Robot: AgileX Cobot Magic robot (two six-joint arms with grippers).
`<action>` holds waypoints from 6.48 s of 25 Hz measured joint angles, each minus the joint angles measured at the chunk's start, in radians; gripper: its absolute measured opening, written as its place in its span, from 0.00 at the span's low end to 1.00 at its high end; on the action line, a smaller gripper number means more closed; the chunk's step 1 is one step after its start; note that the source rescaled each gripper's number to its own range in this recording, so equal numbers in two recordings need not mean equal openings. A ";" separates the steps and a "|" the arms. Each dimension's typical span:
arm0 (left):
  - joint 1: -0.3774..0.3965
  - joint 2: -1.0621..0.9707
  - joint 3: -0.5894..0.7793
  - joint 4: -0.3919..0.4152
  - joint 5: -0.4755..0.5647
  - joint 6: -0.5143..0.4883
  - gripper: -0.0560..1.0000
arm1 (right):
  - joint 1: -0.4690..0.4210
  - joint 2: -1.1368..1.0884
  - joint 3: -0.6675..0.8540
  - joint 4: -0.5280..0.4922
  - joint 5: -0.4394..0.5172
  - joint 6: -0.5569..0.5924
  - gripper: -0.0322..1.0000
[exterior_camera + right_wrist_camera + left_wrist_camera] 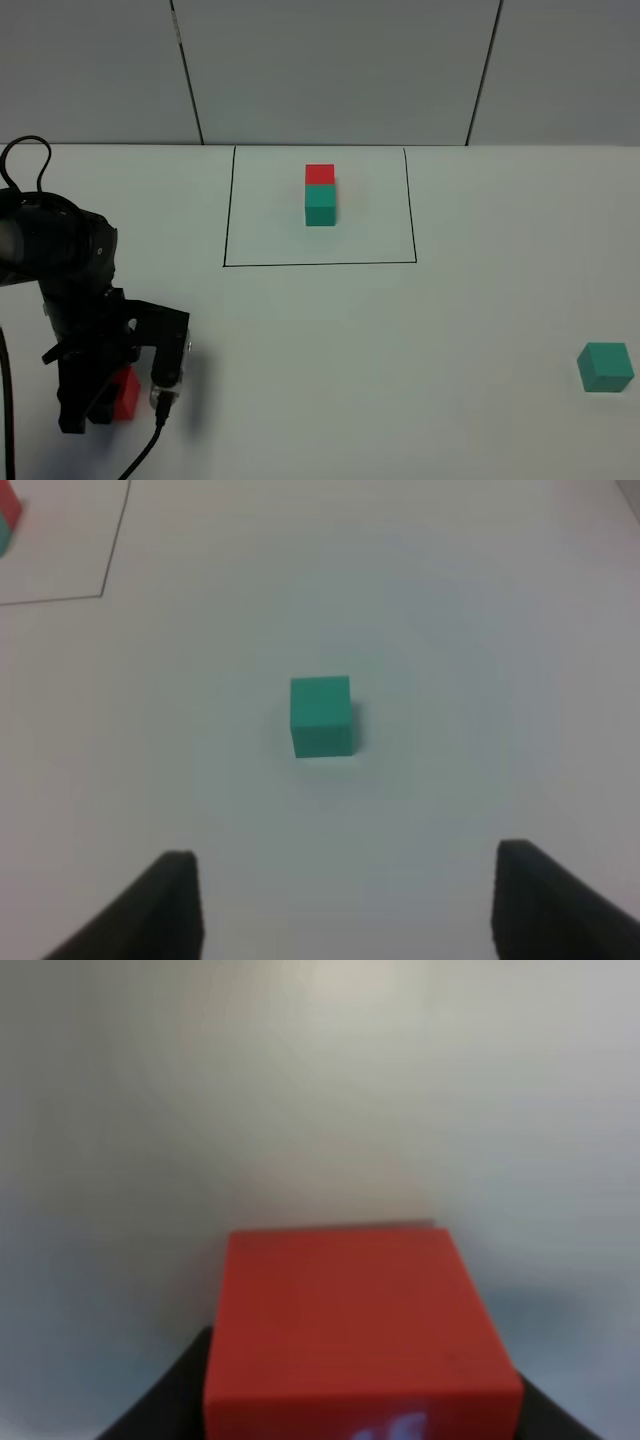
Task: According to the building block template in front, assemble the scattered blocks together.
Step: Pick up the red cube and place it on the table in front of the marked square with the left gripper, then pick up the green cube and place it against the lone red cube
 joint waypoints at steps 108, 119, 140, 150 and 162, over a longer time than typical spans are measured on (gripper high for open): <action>-0.373 0.401 -0.900 -0.101 0.320 -0.378 1.00 | 0.000 0.000 0.000 0.000 0.000 0.000 0.57; -0.364 0.246 -0.895 -0.157 0.349 -0.583 1.00 | 0.000 0.000 0.000 0.000 0.000 0.000 0.57; -0.153 0.216 -0.880 -0.167 0.380 -0.827 0.99 | 0.000 0.000 0.000 0.000 0.000 0.000 0.57; -0.073 0.216 -0.879 -0.278 0.381 -0.821 0.96 | 0.000 0.000 0.000 0.000 0.000 0.000 0.57; -0.077 0.211 -0.879 -0.261 0.381 -0.831 0.92 | 0.000 0.000 0.000 0.000 0.000 0.000 0.57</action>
